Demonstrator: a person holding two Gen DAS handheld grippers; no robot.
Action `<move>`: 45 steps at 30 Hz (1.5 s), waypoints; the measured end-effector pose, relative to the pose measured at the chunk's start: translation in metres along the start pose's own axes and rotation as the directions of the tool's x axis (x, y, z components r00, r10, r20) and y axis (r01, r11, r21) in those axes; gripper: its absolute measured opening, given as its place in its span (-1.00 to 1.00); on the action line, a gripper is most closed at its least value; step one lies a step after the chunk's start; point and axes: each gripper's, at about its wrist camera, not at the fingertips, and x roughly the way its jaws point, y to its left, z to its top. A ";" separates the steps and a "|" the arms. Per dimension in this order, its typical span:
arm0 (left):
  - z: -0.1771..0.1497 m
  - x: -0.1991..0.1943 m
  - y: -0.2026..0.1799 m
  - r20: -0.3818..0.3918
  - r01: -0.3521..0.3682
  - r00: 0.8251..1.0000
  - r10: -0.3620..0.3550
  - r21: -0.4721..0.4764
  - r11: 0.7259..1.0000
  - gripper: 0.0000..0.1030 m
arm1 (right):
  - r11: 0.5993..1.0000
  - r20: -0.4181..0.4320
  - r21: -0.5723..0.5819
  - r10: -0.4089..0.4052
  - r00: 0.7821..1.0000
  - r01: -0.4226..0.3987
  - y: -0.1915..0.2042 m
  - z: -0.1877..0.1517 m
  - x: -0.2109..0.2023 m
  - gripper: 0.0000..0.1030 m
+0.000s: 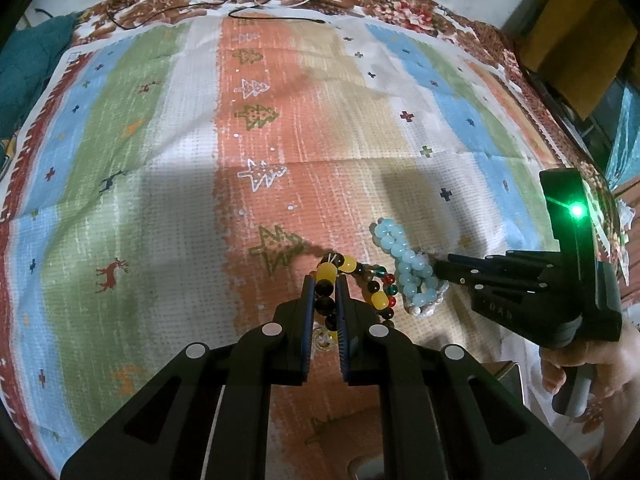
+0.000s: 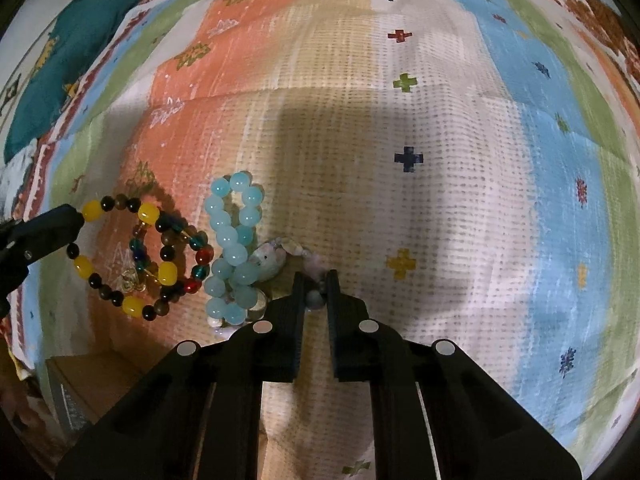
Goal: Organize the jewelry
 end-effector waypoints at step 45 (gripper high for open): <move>-0.018 -0.061 -0.015 0.122 0.052 0.991 -0.051 -0.004 0.999 -0.81 | 0.995 0.238 -0.096 0.052 0.970 -0.030 0.038 -0.029 -0.111 -0.79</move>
